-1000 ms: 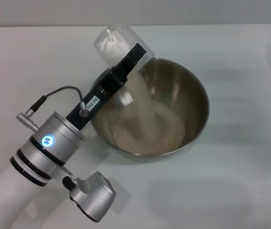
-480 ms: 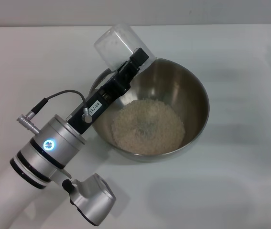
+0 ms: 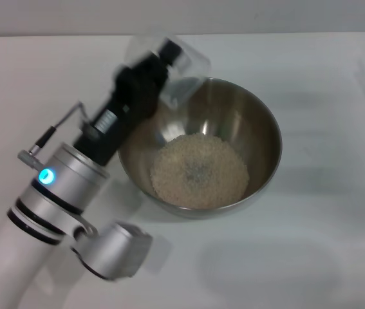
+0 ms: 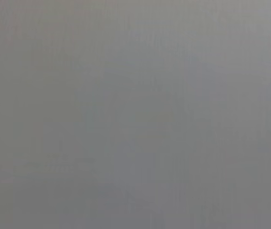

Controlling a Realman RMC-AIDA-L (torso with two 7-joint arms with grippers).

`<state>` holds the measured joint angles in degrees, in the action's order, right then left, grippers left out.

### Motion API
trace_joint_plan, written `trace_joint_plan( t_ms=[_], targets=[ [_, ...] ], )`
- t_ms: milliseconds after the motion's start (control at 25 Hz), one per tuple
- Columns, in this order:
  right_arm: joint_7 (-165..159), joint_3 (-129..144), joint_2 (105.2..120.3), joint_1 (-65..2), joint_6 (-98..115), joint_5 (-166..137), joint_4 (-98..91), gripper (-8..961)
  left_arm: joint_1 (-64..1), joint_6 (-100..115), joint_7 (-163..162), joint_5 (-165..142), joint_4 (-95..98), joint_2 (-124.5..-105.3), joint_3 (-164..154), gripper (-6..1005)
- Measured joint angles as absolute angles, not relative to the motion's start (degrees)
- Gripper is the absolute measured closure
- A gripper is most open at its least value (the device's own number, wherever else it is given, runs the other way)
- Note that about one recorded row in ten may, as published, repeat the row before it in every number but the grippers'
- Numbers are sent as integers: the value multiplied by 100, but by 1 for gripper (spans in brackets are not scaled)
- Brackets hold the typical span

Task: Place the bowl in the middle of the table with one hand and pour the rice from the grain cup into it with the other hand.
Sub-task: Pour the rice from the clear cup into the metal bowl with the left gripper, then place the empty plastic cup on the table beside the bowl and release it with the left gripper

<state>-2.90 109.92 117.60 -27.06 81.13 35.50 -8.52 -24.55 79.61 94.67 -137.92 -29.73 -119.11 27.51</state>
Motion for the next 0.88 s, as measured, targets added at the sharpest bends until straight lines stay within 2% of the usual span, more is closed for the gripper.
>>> trace_joint_plan(
  t_ms=[240,480,880],
  targets=[
    [-306,10985,11760,-2715,8078,3550,-853,162,-2195,7849,6236,-13671,-3163,-11915,3617,880],
    [-332,10954,11766,-2724,8063,3551,-854,162,-2204,7061,2831,-12481,-2989,-11891,4040,873],
    [-337,10941,11775,-2725,8068,3555,-869,161,-2380,5601,226,-12324,-2132,-11901,4656,861]
  ],
)
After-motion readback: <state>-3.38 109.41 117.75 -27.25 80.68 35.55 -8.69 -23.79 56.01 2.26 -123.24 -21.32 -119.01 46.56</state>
